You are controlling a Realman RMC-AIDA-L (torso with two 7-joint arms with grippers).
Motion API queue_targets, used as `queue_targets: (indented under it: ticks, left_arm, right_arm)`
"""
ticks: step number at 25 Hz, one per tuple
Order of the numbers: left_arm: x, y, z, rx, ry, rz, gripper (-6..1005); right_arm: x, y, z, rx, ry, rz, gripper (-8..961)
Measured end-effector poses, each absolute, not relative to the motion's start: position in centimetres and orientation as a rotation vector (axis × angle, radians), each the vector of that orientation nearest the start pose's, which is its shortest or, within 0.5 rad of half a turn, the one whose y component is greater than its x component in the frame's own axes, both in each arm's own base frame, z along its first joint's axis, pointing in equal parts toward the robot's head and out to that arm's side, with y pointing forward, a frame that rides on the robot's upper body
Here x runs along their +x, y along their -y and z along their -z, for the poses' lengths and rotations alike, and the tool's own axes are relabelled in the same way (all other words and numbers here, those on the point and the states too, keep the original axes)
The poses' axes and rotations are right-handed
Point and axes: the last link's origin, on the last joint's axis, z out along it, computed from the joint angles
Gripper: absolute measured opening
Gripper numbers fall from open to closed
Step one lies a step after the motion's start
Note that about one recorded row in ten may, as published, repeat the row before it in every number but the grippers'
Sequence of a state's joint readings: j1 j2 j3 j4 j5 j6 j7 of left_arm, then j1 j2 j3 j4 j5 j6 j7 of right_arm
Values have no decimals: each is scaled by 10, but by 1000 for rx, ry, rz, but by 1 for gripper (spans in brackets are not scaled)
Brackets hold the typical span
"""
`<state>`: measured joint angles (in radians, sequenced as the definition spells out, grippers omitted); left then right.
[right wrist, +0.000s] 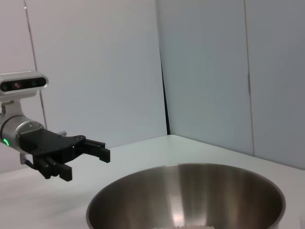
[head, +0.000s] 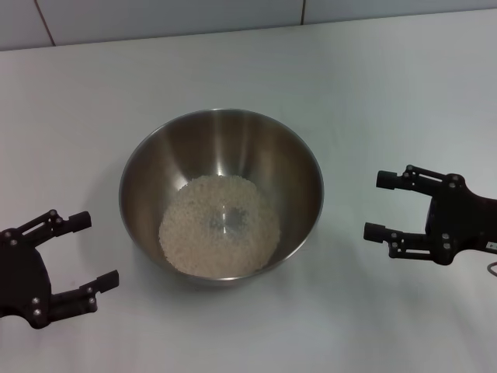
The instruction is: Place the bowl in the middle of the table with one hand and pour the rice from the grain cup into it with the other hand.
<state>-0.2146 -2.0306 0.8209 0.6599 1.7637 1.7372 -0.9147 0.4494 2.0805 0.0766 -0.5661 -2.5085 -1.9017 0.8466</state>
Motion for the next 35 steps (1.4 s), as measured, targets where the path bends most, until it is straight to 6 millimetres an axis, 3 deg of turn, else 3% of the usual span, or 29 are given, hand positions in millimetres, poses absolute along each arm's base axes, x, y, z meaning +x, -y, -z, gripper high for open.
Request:
queue_targets:
  ticks: [35]
  left_arm:
    - [-313, -238, -13, -2689, 266, 777, 864]
  right_arm:
    - [325, -247, -17, -2578, -395, -800, 824]
